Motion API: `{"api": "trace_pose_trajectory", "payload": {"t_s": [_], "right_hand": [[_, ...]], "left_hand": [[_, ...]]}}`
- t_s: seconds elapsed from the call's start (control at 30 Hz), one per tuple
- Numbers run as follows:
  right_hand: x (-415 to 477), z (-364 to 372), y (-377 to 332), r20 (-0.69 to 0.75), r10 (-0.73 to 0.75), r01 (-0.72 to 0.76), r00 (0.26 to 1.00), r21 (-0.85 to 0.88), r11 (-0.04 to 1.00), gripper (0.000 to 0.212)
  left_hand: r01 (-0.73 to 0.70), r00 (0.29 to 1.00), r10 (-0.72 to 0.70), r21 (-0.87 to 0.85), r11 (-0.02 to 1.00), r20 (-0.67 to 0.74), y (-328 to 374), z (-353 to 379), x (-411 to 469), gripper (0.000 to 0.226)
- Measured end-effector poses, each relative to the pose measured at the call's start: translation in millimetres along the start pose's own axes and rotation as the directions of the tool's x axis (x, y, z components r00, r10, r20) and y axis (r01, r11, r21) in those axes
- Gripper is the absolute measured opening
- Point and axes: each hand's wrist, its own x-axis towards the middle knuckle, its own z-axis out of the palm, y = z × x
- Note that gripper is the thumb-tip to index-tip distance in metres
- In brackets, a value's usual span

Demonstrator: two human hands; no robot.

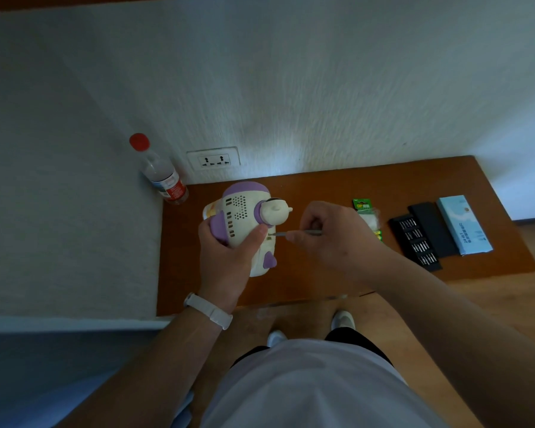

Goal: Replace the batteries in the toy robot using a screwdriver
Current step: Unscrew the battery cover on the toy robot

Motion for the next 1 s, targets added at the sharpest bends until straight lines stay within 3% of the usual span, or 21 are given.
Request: {"api": "trace_pose_trajectory", "payload": {"t_s": [0.23,0.47,0.6,0.77,1.0], "right_hand": [[-3.0,-0.7,-1.3,0.020,-0.016,0.019,1.000,-0.146,0.989,0.040],[-0.6,-9.1,3.2,0.066,-0.009,0.016,0.998,-0.111,0.994,0.023],[-2.3,-13.4,7.2,0.059,0.001,0.006,0.998,-0.113,0.994,0.021],[-2.4,-17.8,12.5,0.041,0.024,-0.017,0.999,-0.160,0.987,0.037],[-3.3,-29.8,19.5,0.033,0.008,-0.004,0.999,-0.134,0.991,0.021]], "left_hand": [[0.005,1.000,-0.005,-0.016,1.000,-0.004,1.0,5.5,-1.9,0.071],[0.018,1.000,-0.018,-0.013,1.000,-0.014,2.5,10.5,-2.1,0.069],[0.023,1.000,-0.023,-0.017,1.000,-0.007,4.4,16.5,-2.5,0.068],[0.022,1.000,-0.022,-0.025,0.999,-0.003,7.9,25.3,-3.4,0.071],[0.021,1.000,-0.020,-0.020,1.000,0.009,10.7,37.8,-7.0,0.067]]}}
